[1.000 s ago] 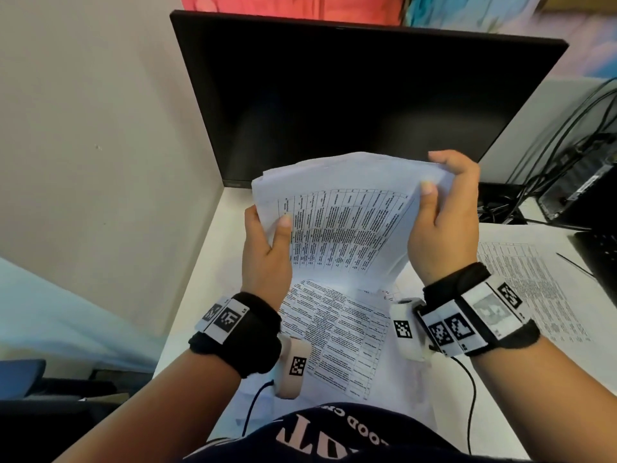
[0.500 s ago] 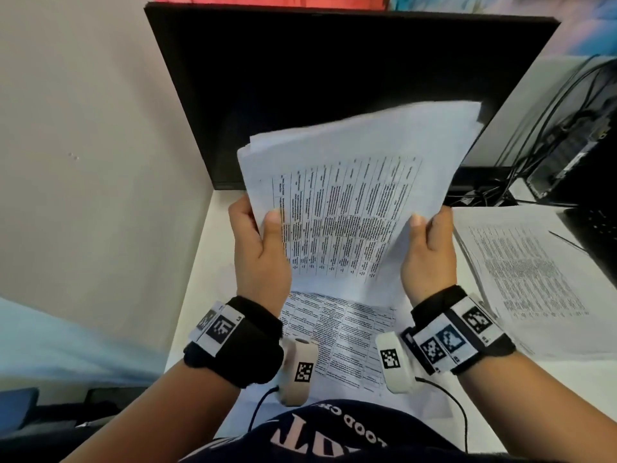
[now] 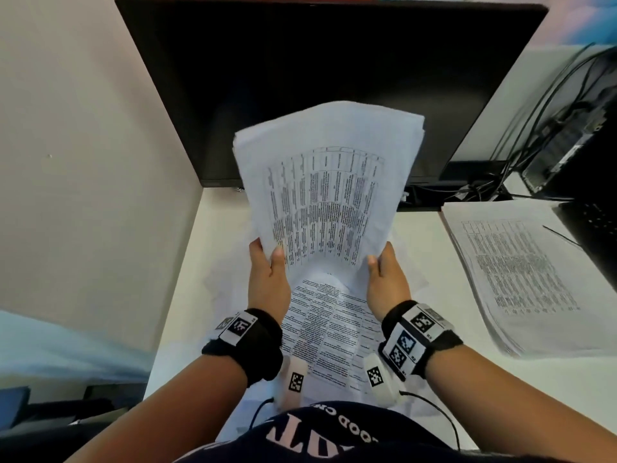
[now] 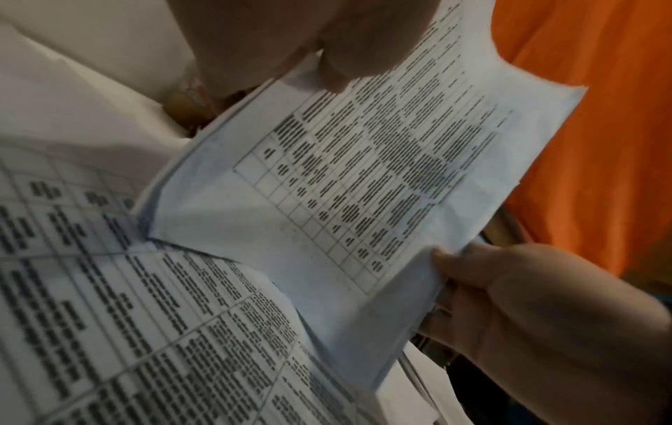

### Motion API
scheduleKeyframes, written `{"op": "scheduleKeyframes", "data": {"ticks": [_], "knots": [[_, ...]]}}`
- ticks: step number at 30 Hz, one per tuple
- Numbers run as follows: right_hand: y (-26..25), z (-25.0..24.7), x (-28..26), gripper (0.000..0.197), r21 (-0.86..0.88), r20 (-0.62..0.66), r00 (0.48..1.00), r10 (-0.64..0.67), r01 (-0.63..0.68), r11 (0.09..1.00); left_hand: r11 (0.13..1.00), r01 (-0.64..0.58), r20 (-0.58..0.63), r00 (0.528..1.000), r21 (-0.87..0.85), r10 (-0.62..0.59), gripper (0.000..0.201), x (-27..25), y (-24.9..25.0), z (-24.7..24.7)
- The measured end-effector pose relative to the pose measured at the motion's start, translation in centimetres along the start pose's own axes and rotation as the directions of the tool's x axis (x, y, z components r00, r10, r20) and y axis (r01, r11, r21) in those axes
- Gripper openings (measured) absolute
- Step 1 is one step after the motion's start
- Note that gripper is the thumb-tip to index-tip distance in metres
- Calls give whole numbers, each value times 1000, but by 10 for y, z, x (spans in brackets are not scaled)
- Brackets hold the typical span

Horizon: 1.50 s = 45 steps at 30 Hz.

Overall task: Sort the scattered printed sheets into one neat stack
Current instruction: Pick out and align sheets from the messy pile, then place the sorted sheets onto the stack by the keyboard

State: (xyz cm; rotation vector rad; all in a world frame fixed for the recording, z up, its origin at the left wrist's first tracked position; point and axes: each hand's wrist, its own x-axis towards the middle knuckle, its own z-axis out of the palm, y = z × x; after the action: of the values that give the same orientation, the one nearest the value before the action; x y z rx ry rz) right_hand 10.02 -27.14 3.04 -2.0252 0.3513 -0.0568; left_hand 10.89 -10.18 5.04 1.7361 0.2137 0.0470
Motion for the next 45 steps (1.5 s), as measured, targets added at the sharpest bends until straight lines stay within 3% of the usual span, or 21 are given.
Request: {"op": "scheduleKeyframes", "data": {"ticks": [3,7,9,13,15,18,22,29,33,37,39,41,45], "knots": [[3,-17,3,30,8,-21,999,-35,35,999,996,69,-50,996,-61,-72,44,-1,0,3],[9,-54,1,16,125,-9,999,-30,31,992,998,65,-91,994,-20,-67,24,2,-4,10],[14,-72,-1,24,152,44,998,-32,25,988,997,76,-71,995,7,-76,25,1,-6,18],[30,-103,-1,20,104,109,994,6,-18,994,988,129,25,991,80,-131,56,-10,-8,45],[40,-117,2,6,46,82,996,31,-35,998,980,163,75,982,110,-172,58,-17,-7,62],[59,-136,6,3,3,36,996,79,-79,997,974,172,79,980,146,-185,52,-27,-4,90],[75,-160,9,13,0,82,980,180,-181,984,957,216,60,971,193,-231,59,-35,-5,120],[94,-205,25,43,32,100,948,303,-308,951,957,205,158,958,203,-239,63,-46,-6,155],[112,-226,34,58,137,154,901,405,-426,894,959,187,136,966,214,-218,51,-45,-7,170],[125,-237,41,22,49,88,909,408,-413,909,928,239,124,951,284,-283,44,-44,-9,188],[129,-246,47,22,-13,42,896,443,-443,896,925,255,139,943,282,-303,38,-46,-7,196],[134,-258,52,25,-14,8,875,484,-484,875,945,253,210,932,209,-296,27,-49,-4,202],[163,-296,66,23,-1,7,818,575,-575,818,927,296,412,834,229,-368,20,-60,0,190]]}}
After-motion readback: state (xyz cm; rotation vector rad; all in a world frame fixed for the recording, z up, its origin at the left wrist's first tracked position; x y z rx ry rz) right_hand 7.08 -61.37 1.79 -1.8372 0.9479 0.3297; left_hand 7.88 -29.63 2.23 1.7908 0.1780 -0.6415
